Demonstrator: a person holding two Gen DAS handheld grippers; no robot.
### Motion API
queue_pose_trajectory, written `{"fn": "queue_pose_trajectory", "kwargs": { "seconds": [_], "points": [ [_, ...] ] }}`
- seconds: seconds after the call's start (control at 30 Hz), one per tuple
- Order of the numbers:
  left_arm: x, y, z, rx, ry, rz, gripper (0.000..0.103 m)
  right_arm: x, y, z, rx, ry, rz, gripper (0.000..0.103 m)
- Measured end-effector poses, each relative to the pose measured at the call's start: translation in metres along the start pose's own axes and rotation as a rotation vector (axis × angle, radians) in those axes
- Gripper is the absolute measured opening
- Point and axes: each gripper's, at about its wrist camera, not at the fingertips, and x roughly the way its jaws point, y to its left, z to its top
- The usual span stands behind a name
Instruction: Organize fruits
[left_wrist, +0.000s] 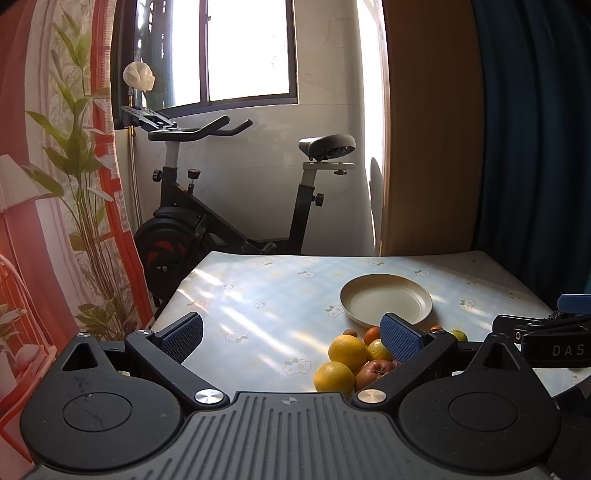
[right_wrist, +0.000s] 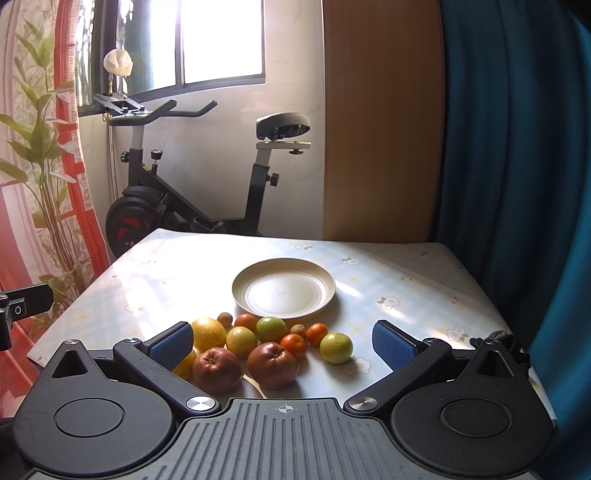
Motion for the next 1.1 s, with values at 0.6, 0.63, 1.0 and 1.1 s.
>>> {"fn": "queue_pose_trajectory", "kwargs": {
  "seconds": [0.6, 0.63, 1.0, 1.1],
  "points": [
    [0.063, -0.006, 0.054, 0.06, -0.043, 0.012, 0.103, 0.066, -0.049, 0.051, -0.017, -0.122, 0.088, 0.103],
    [0.069, -0.004, 0.055, 0.039, -0.039, -0.015, 0.103, 0.071, -0.05, 0.052, -0.023, -0.116, 0.093, 0.103],
    [0.126, -0.012, 0.052, 0.115, -0.074, -0.065, 0.103, 0.127, -0.066, 0.041, -0.001, -0.198, 0.041, 0.103],
    [0.142, -0.013, 0.056, 0.128, -0.068, -0.051, 0.103, 0.141, -0.071, 0.038, 0.019, -0.2, 0.03, 0.103]
  ]
}}
